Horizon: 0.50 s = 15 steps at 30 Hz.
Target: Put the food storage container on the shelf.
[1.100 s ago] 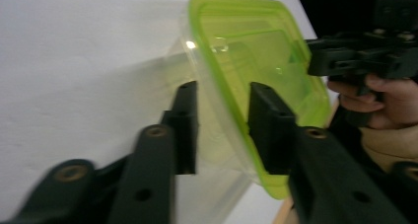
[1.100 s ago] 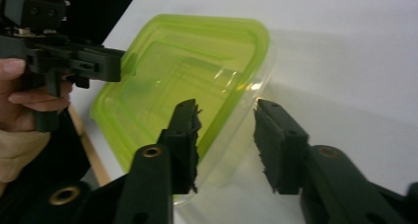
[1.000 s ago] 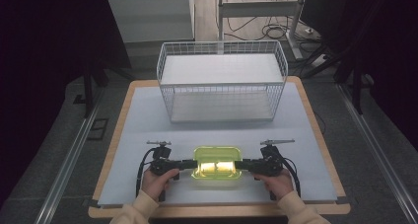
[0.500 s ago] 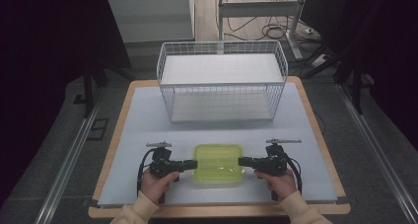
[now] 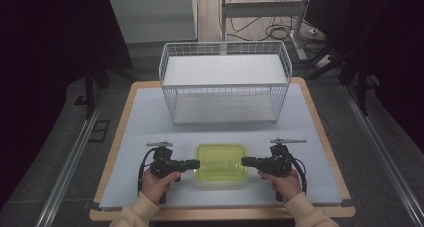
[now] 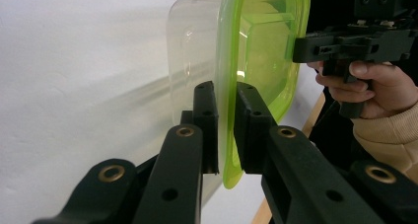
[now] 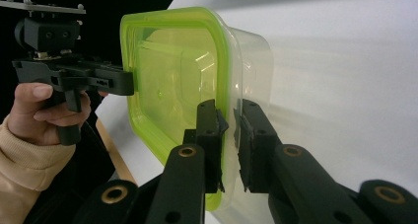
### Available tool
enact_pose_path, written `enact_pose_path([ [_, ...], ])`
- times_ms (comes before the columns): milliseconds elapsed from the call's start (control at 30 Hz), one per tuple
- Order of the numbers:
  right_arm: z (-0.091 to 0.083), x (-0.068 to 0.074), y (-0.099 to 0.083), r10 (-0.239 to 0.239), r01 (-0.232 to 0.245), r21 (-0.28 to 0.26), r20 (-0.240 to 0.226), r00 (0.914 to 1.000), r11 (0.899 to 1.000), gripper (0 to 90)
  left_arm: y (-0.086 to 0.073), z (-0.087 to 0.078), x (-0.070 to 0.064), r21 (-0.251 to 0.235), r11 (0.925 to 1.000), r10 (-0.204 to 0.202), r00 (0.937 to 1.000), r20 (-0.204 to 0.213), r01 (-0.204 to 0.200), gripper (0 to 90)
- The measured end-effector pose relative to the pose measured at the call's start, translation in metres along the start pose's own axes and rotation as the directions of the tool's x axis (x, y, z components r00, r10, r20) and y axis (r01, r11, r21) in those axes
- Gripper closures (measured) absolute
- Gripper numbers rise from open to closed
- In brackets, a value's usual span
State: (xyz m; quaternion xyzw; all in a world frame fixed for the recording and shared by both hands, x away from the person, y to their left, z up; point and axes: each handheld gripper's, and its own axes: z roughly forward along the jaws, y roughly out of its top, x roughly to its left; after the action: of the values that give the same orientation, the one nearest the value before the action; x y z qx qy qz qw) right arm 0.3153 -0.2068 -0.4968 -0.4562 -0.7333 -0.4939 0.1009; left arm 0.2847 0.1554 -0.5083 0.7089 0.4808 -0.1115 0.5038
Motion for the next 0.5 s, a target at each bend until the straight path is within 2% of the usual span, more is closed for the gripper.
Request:
enact_pose_path([
  [200,0.0,0.0,0.005,-0.009,0.009,-0.011,0.001,1.0,1.0,80.6,0.007,-0.001,0.0,-0.009,0.9999,0.011,0.9999,-0.004,-0.011,81.6],
  [367,0.001,0.001,0.01,-0.015,0.015,-0.016,0.002,0.9999,1.0,80.6,0.009,-0.001,0.003,-0.011,0.9999,0.0,1.0,0.005,0.0,81.6],
  [500,0.001,0.002,0.013,-0.027,0.027,-0.026,0.008,0.9996,0.999,80.7,0.013,-0.001,0.003,-0.012,0.9998,0.015,0.9999,0.001,-0.015,81.6],
])
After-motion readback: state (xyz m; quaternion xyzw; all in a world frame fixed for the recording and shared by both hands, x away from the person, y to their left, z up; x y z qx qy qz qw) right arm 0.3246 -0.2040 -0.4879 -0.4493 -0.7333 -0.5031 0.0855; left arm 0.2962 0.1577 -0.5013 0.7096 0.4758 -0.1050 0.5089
